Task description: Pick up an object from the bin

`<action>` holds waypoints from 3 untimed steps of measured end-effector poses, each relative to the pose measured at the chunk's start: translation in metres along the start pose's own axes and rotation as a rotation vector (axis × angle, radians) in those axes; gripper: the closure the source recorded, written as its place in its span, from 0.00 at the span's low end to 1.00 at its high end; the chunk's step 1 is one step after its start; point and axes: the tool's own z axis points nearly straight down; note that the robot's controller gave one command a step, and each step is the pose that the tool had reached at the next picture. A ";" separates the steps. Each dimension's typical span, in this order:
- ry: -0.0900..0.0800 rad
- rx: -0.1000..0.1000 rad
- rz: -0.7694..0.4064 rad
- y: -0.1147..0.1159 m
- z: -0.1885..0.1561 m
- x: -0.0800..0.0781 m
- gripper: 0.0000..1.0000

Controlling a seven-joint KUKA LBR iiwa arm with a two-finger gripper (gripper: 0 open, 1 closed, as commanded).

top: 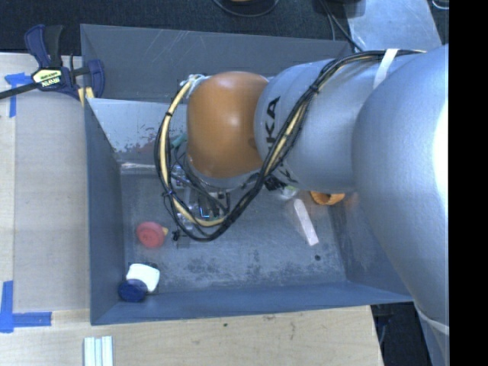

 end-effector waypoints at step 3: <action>-0.003 -0.001 -0.166 0.039 0.074 0.000 1.00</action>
Offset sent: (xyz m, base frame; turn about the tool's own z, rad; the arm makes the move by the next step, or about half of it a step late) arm -0.0009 0.0397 -0.0745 -0.1681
